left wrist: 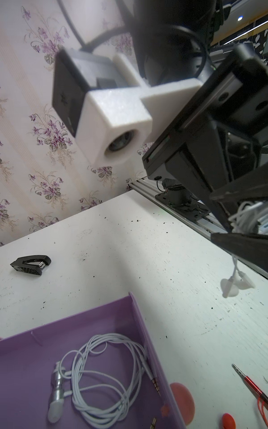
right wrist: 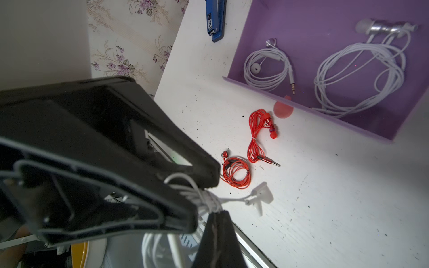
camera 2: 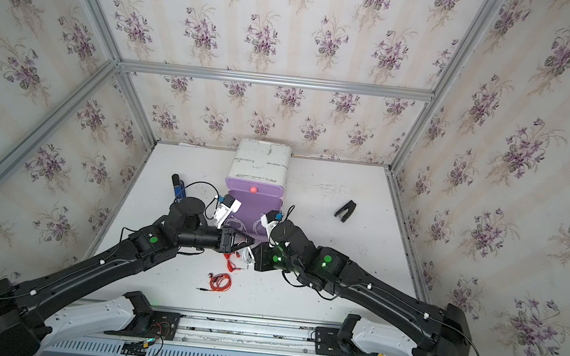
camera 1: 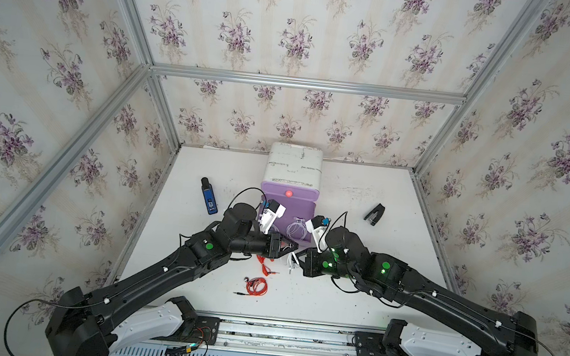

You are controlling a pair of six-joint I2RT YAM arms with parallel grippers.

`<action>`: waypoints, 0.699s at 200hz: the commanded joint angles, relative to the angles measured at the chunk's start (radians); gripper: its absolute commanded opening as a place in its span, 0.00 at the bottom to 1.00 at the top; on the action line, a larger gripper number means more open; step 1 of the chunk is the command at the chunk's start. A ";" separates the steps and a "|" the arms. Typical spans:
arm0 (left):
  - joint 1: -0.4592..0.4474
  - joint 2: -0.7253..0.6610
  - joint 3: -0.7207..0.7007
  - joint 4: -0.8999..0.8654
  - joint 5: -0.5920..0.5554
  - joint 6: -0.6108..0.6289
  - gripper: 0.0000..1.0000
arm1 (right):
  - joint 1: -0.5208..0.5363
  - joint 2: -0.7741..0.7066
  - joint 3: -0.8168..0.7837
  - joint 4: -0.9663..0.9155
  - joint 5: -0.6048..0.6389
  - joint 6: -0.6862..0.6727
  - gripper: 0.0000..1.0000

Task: Place the wired earphones into the drawer by color
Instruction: Pick up the wired earphones from the center of the board.

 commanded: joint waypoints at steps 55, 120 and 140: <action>-0.001 0.001 0.026 -0.043 -0.013 0.028 0.00 | 0.000 0.022 0.026 -0.014 0.034 -0.015 0.07; -0.001 -0.013 0.027 -0.052 -0.037 0.029 0.00 | 0.000 0.033 0.047 -0.017 0.046 -0.020 0.42; 0.000 -0.020 0.034 -0.073 -0.050 0.040 0.00 | -0.001 0.023 0.054 -0.025 0.063 -0.018 0.47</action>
